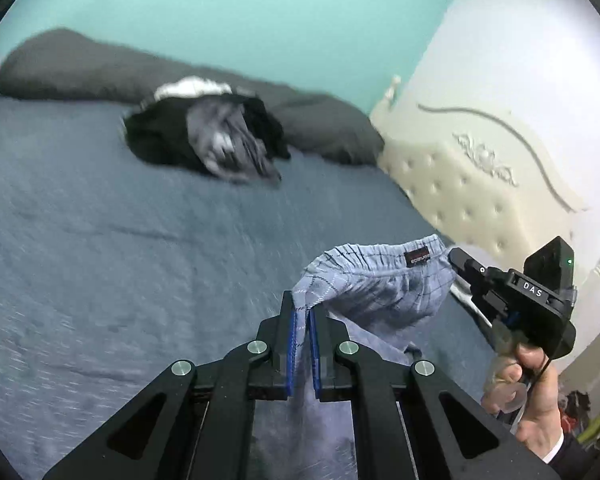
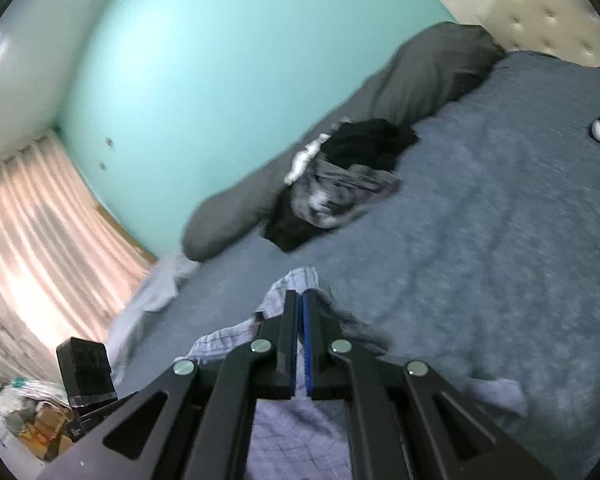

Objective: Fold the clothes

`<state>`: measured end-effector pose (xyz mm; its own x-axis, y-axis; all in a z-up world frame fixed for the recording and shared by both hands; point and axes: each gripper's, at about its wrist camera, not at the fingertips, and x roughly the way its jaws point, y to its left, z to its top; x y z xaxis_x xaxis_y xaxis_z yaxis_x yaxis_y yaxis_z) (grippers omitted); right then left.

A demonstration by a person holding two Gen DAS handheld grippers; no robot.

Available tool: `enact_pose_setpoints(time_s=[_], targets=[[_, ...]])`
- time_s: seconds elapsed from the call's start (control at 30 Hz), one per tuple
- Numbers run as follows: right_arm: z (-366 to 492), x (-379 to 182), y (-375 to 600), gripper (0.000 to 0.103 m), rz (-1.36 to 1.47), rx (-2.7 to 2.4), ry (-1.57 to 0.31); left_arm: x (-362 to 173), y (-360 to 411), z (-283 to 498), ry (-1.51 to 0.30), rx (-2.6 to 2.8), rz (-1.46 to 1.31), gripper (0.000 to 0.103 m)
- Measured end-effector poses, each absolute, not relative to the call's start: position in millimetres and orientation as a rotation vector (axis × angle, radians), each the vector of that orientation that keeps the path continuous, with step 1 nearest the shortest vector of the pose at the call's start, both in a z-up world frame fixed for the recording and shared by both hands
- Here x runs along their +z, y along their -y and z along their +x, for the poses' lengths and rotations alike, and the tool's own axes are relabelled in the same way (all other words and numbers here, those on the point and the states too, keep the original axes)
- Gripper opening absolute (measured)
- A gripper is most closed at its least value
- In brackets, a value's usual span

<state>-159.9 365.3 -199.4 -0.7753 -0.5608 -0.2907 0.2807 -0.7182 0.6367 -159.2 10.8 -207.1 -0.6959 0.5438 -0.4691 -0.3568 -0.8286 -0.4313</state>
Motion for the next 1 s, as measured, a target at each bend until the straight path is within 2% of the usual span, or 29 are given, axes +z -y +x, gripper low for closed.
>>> enact_pose_setpoints(time_s=[0.2,0.37,0.53,0.63,0.73,0.77,0.8,0.87,1.0], targets=[[-156.7,-169.5,-326.2,0.002,0.605,-2.38,0.766,-176.8,42.4,-138.6,0.466,2.571,-0.762,0.006],[-161.8,-170.1,-286.4,0.002,0.668,-2.409,0.618,-203.2,59.8,-144.8,0.468,2.602,-0.859,0.006],[-189.3,-220.9,-268.3,0.002,0.949,-2.429,0.549,-245.3,75.2,-160.2,0.49,2.61,-1.014,0.006],[-203.4,-247.7,-276.2,0.003,1.084,-2.436,0.579,-258.8,85.6,-165.5,0.514,2.622,-1.059,0.006],[-219.7,-272.4,-284.1,0.012,1.212,-2.429,0.615,-266.6,90.6,-162.6,0.522,2.622,-1.082,0.006],[-222.9,-276.1,-282.9,0.026,1.224,-2.426,0.616,-268.6,91.1,-162.2,0.52,2.617,-1.088,0.006],[-225.8,-279.5,-281.7,0.033,1.235,-2.423,0.617,-270.6,91.5,-161.8,0.519,2.613,-1.094,0.006],[-231.8,-286.3,-279.1,0.039,1.255,-2.416,0.619,-274.1,92.2,-160.9,0.516,2.604,-1.107,0.006],[-244.8,-288.3,-274.1,0.043,1.254,-2.429,0.627,-280.3,95.1,-159.4,0.534,2.576,-1.131,0.006]])
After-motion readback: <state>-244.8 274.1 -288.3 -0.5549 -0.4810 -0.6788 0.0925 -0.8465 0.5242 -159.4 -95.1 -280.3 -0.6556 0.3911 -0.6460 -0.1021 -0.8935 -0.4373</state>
